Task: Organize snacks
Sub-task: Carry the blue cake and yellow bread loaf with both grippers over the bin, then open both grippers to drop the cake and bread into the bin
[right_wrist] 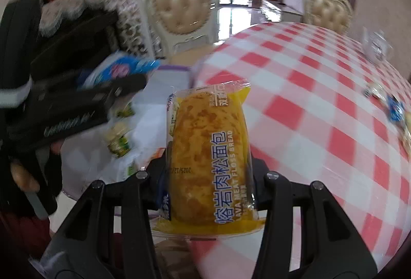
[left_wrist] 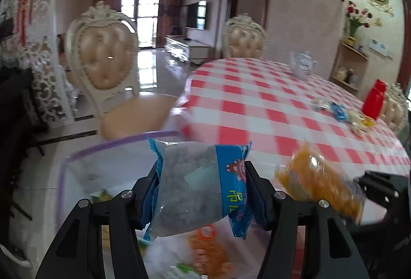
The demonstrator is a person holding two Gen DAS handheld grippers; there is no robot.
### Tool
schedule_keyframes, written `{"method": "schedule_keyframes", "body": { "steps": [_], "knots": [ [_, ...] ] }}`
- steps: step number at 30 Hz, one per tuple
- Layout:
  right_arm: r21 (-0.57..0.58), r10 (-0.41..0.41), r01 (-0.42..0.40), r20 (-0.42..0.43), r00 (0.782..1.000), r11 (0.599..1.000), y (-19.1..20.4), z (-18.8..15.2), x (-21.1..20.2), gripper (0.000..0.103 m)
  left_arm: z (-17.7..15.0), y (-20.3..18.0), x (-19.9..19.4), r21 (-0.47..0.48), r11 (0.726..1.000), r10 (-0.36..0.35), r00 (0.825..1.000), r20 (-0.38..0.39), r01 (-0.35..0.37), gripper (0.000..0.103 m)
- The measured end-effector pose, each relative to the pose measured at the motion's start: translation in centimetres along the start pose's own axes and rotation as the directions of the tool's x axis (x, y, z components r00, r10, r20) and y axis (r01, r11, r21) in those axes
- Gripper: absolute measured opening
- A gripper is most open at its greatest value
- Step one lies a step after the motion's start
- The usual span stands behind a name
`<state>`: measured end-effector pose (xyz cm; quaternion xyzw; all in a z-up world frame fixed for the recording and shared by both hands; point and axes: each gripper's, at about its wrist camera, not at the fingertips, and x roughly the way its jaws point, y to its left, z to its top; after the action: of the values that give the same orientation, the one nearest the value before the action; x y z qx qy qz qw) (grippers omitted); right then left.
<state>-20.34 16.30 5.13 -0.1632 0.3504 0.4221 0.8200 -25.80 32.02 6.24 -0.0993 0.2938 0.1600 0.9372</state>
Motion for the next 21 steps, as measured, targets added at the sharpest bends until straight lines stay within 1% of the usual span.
{"method": "schedule_keyframes", "body": {
  "steps": [4,8,14,16,17,19,20,21],
  "knots": [
    [-0.080,0.027,-0.029,-0.025,0.999,0.996,3.3,0.6,1.8,0.052,0.1,2.6,-0.1,-0.029,0.998,0.056,0.998,0.007,-0.056,0.061],
    [-0.130,0.050,-0.055,-0.039,0.998,0.990,5.4,1.0,2.8,0.052,0.0,4.5,-0.1,-0.039,0.992,0.122,0.992,0.008,-0.122,0.061],
    [-0.165,0.100,-0.110,-0.068,0.993,0.980,7.9,1.2,4.5,0.052,-0.4,6.9,0.1,-0.065,0.983,0.171,0.985,-0.022,-0.172,0.062],
    [-0.173,0.119,-0.131,-0.079,0.990,0.976,8.4,1.1,5.1,0.052,-0.4,7.4,0.4,-0.070,0.977,0.197,0.980,-0.036,-0.199,0.065],
    [-0.170,0.139,-0.152,-0.084,0.987,0.974,8.6,1.0,5.4,0.053,-0.4,7.6,0.6,-0.072,0.972,0.221,0.974,-0.049,-0.224,0.068],
    [-0.159,0.165,-0.177,-0.087,0.983,0.971,8.5,0.8,5.7,0.061,-0.5,7.7,0.6,-0.068,0.964,0.256,0.966,-0.047,-0.258,0.078],
    [-0.151,0.163,-0.173,-0.080,0.983,0.973,8.2,0.8,5.5,0.069,-0.4,7.7,0.4,-0.067,0.953,0.293,0.956,-0.033,-0.294,0.081],
    [-0.143,0.164,-0.173,-0.072,0.984,0.974,7.9,0.7,5.3,0.073,-0.4,7.7,0.2,-0.065,0.947,0.314,0.949,-0.027,-0.316,0.086]
  ]
}}
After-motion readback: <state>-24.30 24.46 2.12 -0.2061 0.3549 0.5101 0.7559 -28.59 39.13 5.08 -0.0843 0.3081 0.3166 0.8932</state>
